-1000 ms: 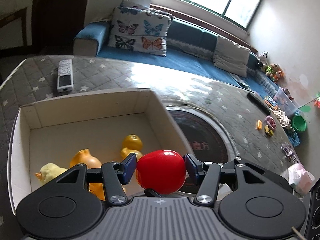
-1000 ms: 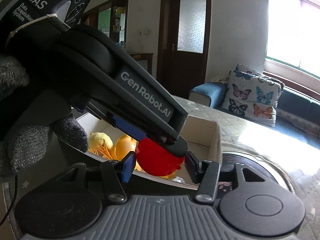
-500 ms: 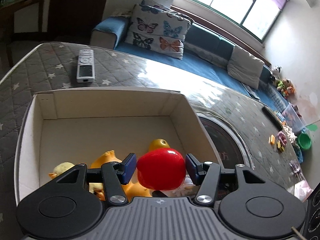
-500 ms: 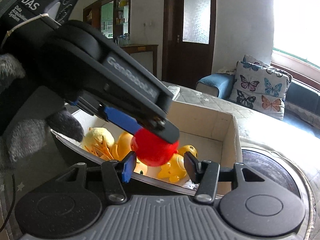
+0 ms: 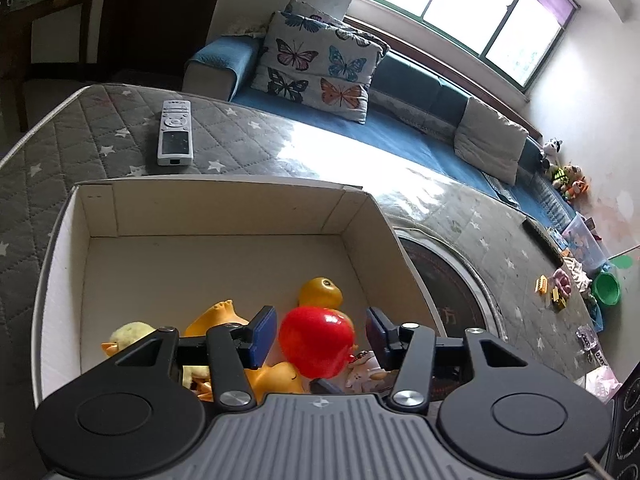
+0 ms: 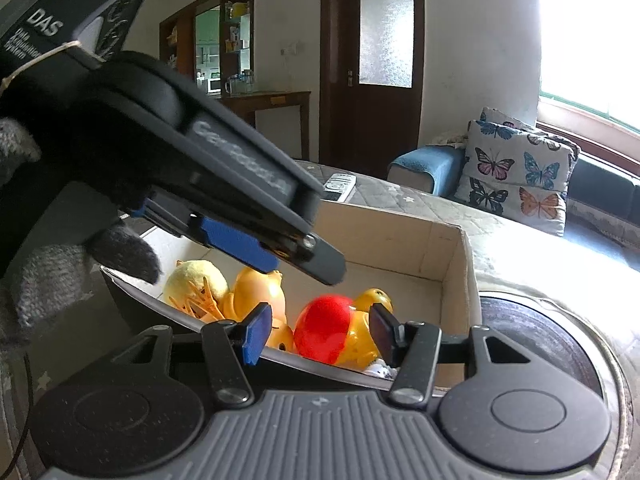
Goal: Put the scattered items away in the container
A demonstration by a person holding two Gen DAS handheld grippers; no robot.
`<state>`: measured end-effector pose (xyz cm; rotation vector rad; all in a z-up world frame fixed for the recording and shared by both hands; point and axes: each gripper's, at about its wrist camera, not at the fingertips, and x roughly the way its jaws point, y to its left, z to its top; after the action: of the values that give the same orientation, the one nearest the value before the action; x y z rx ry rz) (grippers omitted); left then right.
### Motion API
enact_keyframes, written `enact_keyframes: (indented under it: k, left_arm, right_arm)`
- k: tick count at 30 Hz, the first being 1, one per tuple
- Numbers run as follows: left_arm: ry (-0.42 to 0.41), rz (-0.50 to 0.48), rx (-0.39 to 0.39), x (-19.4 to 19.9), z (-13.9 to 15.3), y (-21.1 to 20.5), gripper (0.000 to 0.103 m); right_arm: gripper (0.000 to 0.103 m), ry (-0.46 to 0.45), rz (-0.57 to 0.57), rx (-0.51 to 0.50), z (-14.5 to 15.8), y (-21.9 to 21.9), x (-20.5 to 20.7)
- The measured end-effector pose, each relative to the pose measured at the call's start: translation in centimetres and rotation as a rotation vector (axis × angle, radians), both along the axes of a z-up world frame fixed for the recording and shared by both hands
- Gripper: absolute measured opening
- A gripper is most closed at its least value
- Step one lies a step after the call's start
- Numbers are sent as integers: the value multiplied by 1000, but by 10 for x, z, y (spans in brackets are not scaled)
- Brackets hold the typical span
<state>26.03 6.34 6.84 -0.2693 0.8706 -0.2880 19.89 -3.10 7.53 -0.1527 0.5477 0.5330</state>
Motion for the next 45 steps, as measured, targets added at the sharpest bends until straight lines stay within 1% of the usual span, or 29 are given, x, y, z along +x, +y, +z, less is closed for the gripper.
enact_keyframes:
  k: [3,4,5,6,10,11,13,15,17,18,20,22,24,27,31,35,38,42,45]
  left_arm:
    - [-8,19,-11,-7,2,5,52]
    - [-9,26,-14,-10,2,6,52]
    - [-11,32,-17,-12,2,8,52]
    - [-13,37,-19,-15,1,9,52]
    - [-28,57,-21,-31,3,12,52]
    - [-33,63,-21,-35,3,13,52]
    - [-42,76,-22,-42,4,14,52]
    - [-47,88,-24,-48,4,16,52]
    - [-49,99,-27,-55,3,18,52]
    - [-49,103,-30,-58,2,19,52]
    - [-52,111,-36,-65,1,21,52]
    - [-56,115,-43,-71,0,23,52]
    - [-57,117,-37,-77,-2,22,52]
    - [-61,122,-26,-86,-4,23,52]
    - [-70,136,-34,-98,-6,26,52]
    - [-86,153,-3,-110,-8,26,52]
    - [-89,161,10,-117,-10,26,52]
    - [-82,174,22,-128,-15,24,52]
    - [-76,179,48,-135,-18,21,52]
  right_arm:
    - [55,1,-10,6,1,-4,-4]
    - [56,1,-14,7,1,-6,-7]
    - [60,0,-16,9,2,-7,-10]
    - [61,-2,-18,11,2,-9,-13]
    - [63,-16,-19,5,6,-15,-25]
    - [70,-21,-21,3,7,-17,-28]
    - [81,-28,-22,1,8,-20,-33]
    - [82,-34,-22,-3,10,-22,-40]
    - [88,-38,-21,-10,10,-25,-44]
    - [90,-43,-23,-13,10,-26,-47]
    - [98,-49,-28,-17,10,-28,-54]
    - [99,-52,-35,-19,9,-29,-61]
    - [103,-49,-42,-23,8,-31,-66]
    - [103,-49,-59,-25,5,-32,-72]
    - [103,-33,-86,-7,4,-38,-80]
    - [103,-17,-97,22,6,-43,-86]
    - [103,-13,-113,23,6,-45,-92]
    - [103,-4,-133,29,4,-47,-99]
    - [103,12,-140,41,1,-50,-105]
